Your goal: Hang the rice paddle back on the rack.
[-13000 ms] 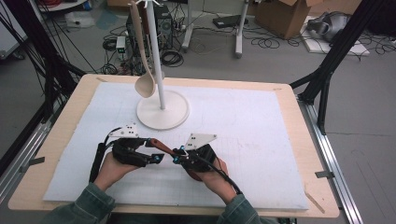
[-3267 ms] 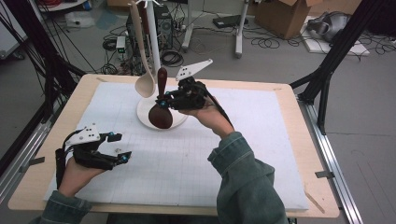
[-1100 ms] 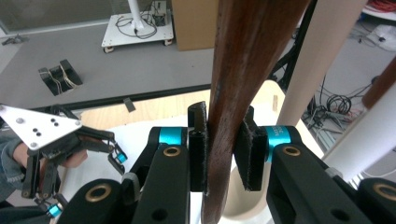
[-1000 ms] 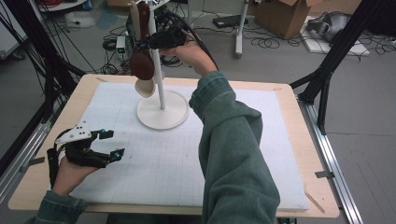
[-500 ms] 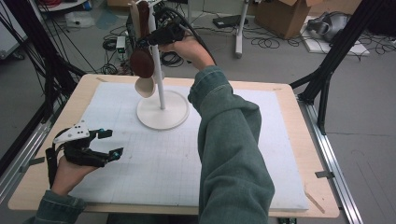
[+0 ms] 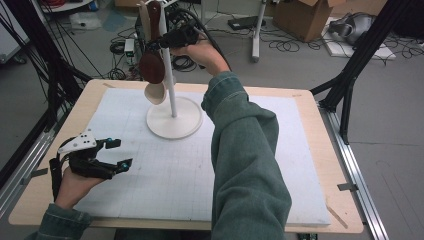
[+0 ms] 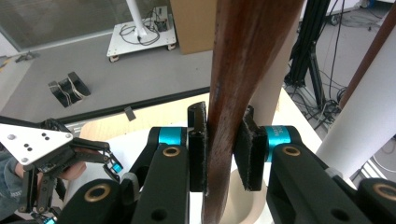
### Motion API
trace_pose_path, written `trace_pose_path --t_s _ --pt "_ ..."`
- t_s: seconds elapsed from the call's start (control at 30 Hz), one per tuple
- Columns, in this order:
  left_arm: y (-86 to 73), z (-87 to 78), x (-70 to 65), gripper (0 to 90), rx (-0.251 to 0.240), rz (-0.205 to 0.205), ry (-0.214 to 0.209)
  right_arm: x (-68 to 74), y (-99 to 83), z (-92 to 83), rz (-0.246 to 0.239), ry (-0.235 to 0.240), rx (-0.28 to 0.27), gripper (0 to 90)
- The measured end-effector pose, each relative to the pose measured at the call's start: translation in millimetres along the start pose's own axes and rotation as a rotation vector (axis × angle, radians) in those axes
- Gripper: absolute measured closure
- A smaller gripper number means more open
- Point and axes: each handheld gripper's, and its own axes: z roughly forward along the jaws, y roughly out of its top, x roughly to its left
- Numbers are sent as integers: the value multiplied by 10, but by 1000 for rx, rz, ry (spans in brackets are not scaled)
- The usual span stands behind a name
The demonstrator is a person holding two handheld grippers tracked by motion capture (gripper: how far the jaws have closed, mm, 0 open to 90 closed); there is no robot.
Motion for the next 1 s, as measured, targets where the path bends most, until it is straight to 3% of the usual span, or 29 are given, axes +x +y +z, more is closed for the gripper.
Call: trace_pose_path --t_s 0.5,1.0 --pt "9 5 -7 140 8 14 -1 -19 -147 -104 36 -17 -57 772" --pt "12 18 -17 141 8 10 -9 33 -200 -139 11 -61 -78 745"
